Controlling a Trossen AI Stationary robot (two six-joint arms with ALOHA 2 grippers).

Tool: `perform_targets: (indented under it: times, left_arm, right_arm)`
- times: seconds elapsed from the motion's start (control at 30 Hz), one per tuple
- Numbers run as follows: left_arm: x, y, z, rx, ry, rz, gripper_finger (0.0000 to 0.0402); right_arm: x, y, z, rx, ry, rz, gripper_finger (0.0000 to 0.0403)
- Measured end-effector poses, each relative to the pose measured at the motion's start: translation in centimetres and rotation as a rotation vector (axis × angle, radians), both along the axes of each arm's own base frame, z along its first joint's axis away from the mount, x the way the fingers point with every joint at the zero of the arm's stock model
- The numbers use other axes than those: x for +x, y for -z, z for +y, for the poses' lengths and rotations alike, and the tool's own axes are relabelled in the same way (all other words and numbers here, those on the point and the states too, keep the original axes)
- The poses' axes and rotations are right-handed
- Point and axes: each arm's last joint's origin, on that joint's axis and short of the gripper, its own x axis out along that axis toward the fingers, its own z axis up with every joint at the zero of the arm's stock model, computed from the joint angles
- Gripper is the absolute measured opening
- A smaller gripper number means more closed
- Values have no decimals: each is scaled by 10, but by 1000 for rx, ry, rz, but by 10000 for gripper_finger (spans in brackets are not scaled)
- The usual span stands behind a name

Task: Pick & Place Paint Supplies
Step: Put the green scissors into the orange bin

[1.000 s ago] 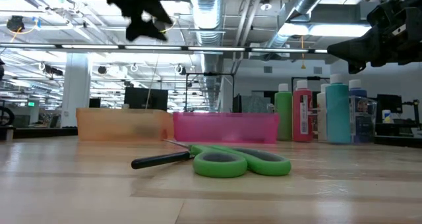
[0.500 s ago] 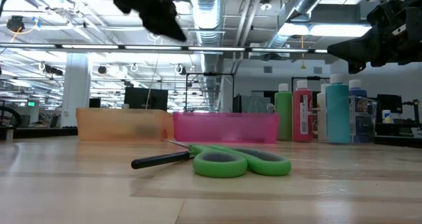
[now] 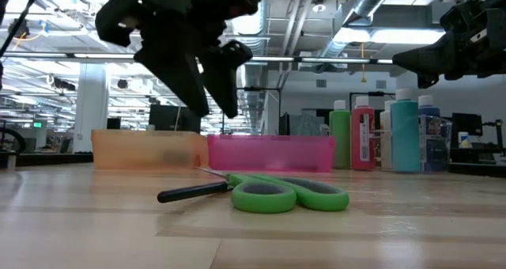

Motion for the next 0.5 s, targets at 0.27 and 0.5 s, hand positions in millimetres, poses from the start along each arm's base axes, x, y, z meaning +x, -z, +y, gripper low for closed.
perform_targets:
  times: [0.27, 0.5]
  left_arm:
    - [9, 22, 14, -4, 16, 65, 237]
    - [10, 29, 18, 5, 32, 81, 237]
  right_arm:
    - [0, 0, 0, 0, 0, 0, 0]
    - [0, 0, 0, 0, 0, 0, 0]
